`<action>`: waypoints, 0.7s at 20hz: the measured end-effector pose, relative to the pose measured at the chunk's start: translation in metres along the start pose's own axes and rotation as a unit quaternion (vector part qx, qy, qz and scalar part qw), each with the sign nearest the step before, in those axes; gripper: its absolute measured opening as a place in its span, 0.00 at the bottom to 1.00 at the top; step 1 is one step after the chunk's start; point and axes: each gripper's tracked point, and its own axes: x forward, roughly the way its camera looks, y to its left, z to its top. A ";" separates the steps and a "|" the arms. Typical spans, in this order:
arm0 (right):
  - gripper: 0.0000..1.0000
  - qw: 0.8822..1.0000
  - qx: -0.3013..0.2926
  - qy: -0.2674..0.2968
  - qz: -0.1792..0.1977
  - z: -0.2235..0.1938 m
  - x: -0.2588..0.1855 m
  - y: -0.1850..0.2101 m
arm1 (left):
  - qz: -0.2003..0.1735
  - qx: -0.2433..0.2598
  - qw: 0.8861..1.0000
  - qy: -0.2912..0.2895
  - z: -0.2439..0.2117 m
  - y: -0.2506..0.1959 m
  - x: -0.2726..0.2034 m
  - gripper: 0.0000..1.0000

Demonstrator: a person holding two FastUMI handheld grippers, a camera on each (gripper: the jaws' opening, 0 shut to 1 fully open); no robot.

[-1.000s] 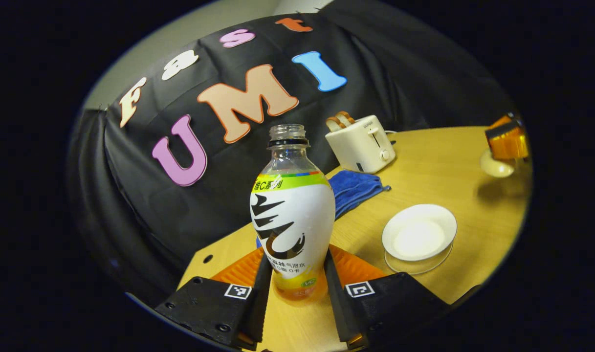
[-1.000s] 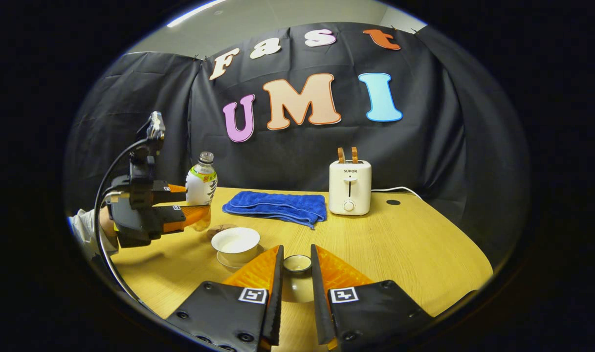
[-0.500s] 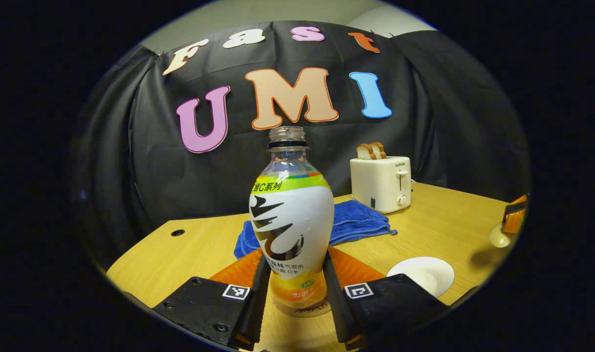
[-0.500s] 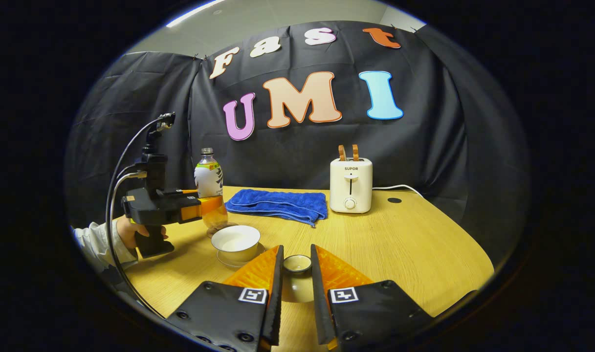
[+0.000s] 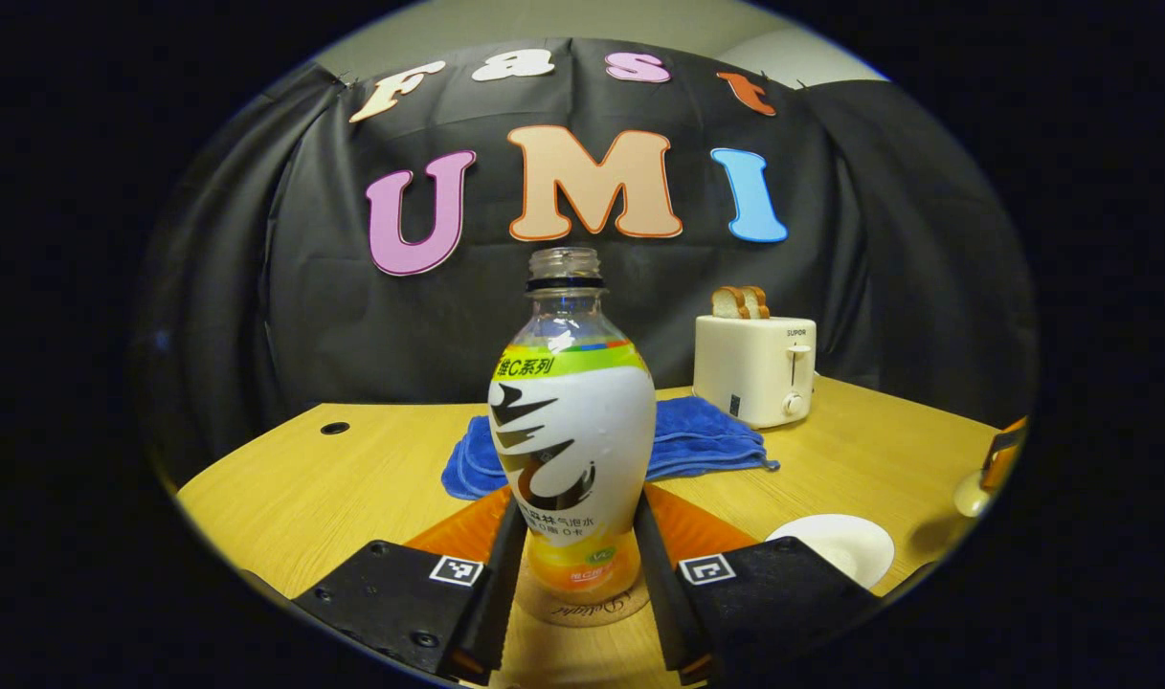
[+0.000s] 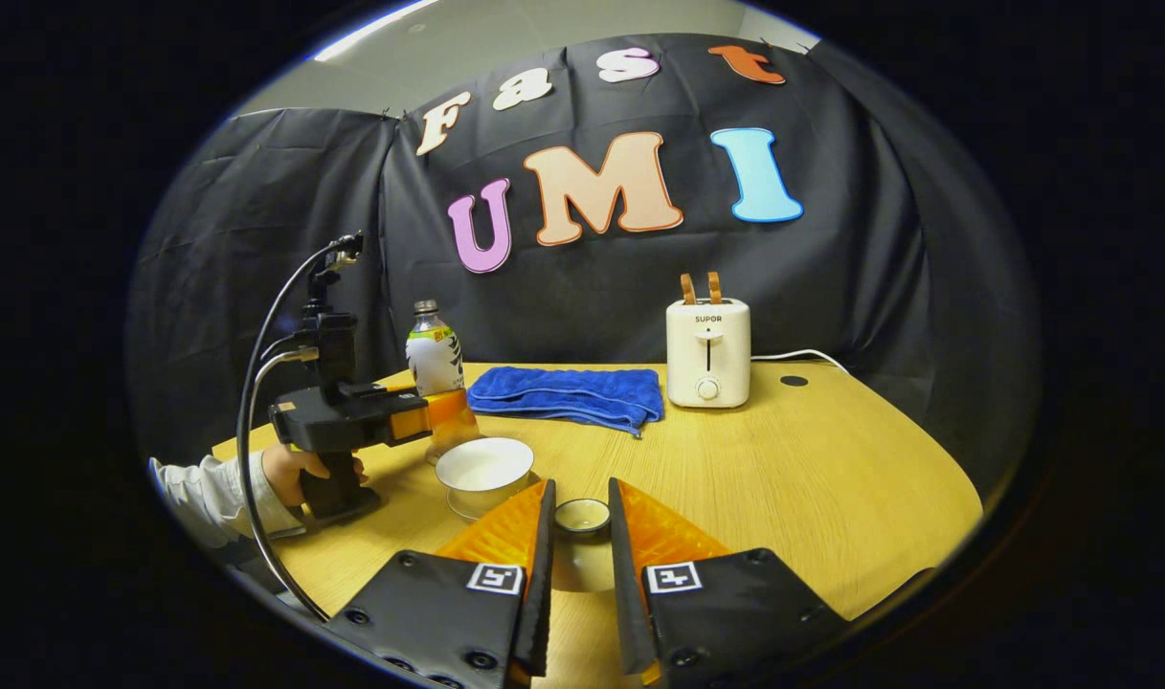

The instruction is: Open the teacup lid with one hand, grasp the water bottle and pour water into the teacup with the other hand; after pouring, place the water bottle on the coaster and then close the teacup lid.

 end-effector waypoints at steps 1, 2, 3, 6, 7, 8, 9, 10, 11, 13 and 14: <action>0.35 1.000 0.000 0.003 -0.001 -0.001 0.001 0.001 | 0.004 -0.001 1.000 0.002 -0.002 0.001 -0.001 0.63; 0.35 1.000 0.002 0.002 0.000 -0.002 0.001 0.002 | 0.009 -0.001 1.000 0.004 -0.003 0.003 -0.002 0.64; 0.33 1.000 0.007 -0.002 0.003 0.000 0.001 0.006 | 0.010 -0.004 1.000 0.002 -0.002 0.003 -0.003 0.64; 0.33 0.999 0.019 -0.014 0.024 0.004 0.001 0.026 | 0.012 -0.009 1.000 0.005 -0.004 0.003 -0.006 0.66; 0.33 0.999 0.018 -0.016 0.029 0.004 0.002 0.031 | 0.012 -0.011 1.000 0.003 -0.004 0.003 -0.005 0.72; 0.32 0.999 0.016 -0.016 0.033 0.003 0.003 0.036 | 0.012 -0.013 1.000 0.003 -0.004 0.004 -0.007 0.76; 0.34 0.999 0.013 -0.016 0.036 0.002 0.005 0.041 | 0.012 -0.015 1.000 0.002 -0.005 0.005 -0.007 0.80; 0.35 0.999 0.011 -0.019 0.038 0.003 0.006 0.044 | 0.012 -0.017 1.000 0.004 -0.005 0.005 -0.010 0.80; 0.33 0.999 0.010 -0.026 0.040 0.006 0.009 0.047 | 0.014 -0.017 1.000 0.006 -0.006 0.006 -0.013 0.80; 0.32 0.998 0.009 -0.042 0.046 0.014 0.014 0.051 | 0.024 -0.015 1.000 0.006 -0.004 0.013 -0.022 0.87; 0.34 0.998 0.012 -0.048 0.047 0.017 0.018 0.053 | 0.026 -0.013 1.000 0.002 0.000 0.015 -0.029 0.89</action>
